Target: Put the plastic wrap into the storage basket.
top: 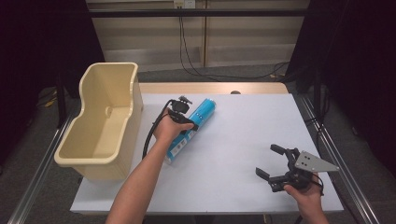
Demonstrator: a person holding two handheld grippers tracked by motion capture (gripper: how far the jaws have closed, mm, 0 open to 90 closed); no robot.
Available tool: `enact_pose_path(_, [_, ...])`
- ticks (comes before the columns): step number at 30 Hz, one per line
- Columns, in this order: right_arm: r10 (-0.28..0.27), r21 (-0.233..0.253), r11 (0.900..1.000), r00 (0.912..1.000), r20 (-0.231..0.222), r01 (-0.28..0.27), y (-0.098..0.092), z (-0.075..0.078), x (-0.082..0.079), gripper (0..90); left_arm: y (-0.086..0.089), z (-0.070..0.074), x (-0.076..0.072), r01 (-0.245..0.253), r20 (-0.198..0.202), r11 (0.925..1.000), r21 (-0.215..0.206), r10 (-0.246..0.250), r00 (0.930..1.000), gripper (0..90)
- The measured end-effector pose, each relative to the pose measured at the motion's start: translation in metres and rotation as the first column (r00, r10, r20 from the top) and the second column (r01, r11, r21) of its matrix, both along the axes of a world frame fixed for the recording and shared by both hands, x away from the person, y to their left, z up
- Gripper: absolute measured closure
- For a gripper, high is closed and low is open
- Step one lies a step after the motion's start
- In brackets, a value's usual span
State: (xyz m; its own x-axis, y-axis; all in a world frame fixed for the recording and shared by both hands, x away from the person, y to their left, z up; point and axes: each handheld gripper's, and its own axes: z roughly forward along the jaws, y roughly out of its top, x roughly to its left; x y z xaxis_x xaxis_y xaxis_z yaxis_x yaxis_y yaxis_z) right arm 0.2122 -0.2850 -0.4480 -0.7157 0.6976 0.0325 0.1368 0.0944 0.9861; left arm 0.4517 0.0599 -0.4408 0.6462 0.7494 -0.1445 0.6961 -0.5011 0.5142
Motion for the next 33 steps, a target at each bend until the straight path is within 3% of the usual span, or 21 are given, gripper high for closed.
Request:
enact_pose_path(19, [0.000,-0.002,1.000,1.0000,0.000,0.000,0.000,0.000,0.000,0.9,-0.015,-0.009,0.009,0.003,-0.085,0.9973,0.073,0.003,0.9964,28.2])
enact_pose_path(31, [-0.005,-0.003,1.000,1.0000,0.004,0.005,-0.002,0.000,0.000,0.9,-0.021,-0.013,0.010,0.013,-0.082,0.9915,0.129,-0.003,0.9967,32.0])
enact_pose_path(33, [-0.005,-0.004,1.000,1.0000,0.005,0.005,-0.002,0.000,0.000,0.8,-0.024,-0.011,0.009,0.015,-0.078,0.9867,0.162,-0.002,0.9969,32.1])
